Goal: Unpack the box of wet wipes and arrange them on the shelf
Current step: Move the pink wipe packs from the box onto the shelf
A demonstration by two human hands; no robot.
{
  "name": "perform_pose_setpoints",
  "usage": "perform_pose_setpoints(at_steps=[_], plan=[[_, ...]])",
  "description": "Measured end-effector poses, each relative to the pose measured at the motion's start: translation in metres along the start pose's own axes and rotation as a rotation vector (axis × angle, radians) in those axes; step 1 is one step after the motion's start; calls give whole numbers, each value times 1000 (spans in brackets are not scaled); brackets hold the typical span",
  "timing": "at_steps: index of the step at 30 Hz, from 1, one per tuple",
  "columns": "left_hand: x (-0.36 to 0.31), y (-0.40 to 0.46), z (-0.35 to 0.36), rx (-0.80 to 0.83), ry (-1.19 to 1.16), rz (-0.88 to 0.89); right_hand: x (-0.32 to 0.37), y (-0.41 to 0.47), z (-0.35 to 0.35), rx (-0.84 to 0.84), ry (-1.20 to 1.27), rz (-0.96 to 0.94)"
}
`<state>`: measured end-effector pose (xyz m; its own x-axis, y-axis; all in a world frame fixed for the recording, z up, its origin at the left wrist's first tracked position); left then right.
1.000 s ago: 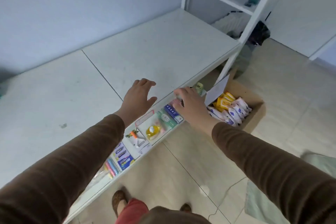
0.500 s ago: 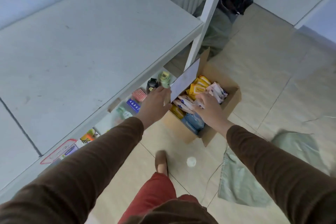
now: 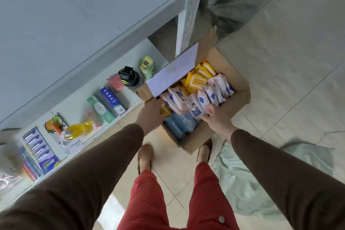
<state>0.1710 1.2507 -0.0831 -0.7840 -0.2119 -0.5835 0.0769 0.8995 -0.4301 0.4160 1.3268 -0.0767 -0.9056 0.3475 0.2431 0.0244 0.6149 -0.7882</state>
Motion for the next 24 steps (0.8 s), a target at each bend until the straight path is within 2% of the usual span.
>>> perform_pose_setpoints(at_steps=[7, 13, 16, 20, 24], plan=[[17, 66, 74, -46, -196, -335, -26, 119, 2, 124, -102, 43], [52, 115, 129, -111, -339, -535, 5, 199, 43, 175, -49, -54], [70, 141, 153, -121, -404, -613, 23, 240, 73, 194, -56, -38], [97, 174, 186, -234, -553, -738, 32, 283, 111, 238, -71, 46], [105, 198, 209, -420, -834, -890, 31, 308, 139, 229, -173, 35]])
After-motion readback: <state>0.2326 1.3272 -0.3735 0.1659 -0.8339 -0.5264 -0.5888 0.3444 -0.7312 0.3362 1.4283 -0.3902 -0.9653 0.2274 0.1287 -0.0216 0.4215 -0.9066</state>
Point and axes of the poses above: each hand's wrist, its own y-axis towards the middle knuckle, its own z-axis out of the palm, x = y × z, the point moved 1 cm from there along y, towards the middle knuckle, and after that the axes turned 15 degrees about z, right-handed, at the moved point
